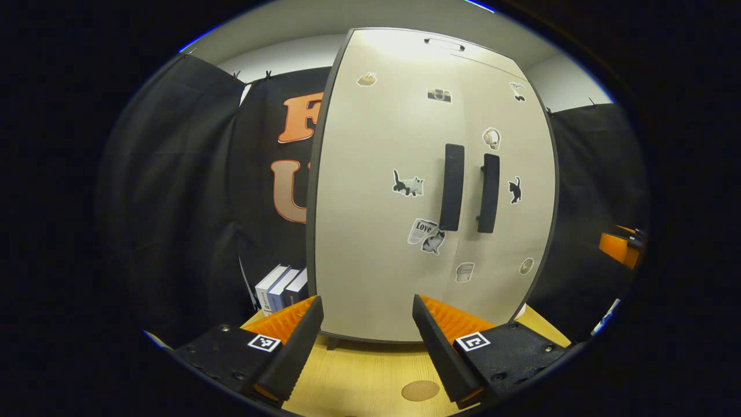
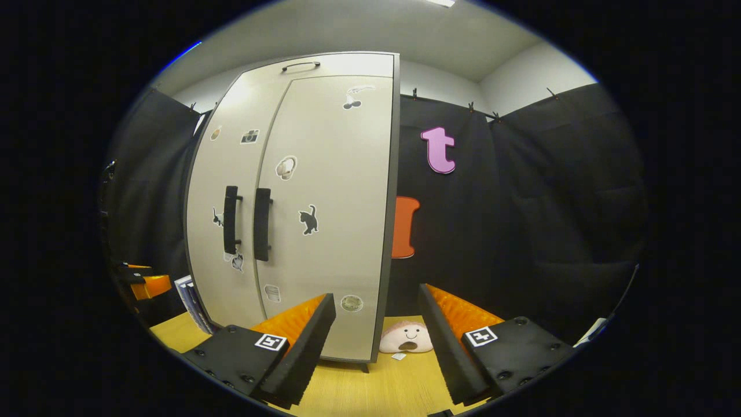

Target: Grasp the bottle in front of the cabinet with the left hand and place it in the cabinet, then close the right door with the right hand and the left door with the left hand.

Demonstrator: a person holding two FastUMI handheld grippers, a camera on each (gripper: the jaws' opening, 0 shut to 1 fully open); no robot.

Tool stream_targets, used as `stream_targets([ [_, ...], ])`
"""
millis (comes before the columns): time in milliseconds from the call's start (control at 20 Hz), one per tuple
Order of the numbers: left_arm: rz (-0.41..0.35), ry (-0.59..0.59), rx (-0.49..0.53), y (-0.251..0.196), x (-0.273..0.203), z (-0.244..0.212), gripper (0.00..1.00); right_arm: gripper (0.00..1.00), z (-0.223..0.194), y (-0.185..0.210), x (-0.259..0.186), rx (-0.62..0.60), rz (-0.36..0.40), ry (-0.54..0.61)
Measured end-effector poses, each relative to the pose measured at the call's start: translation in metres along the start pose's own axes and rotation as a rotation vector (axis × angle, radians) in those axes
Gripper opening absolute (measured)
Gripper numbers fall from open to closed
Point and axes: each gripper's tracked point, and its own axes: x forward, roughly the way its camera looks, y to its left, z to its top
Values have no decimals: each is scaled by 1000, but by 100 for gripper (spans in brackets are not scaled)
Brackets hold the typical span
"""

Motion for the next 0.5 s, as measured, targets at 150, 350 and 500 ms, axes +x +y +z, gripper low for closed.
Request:
stream_targets([
  [150, -29, -22, -6, 12, -26, 16, 92, 95, 13, 17, -29, 15, -16, -20],
  [350, -65, -50, -7, 24, -51, 34, 95, 95, 23, 30, -58, 11, -44, -27],
  [500, -85, -67, -38, 33, -60, 50, 95, 95, 30, 37, -69, -5, -62, -26],
])
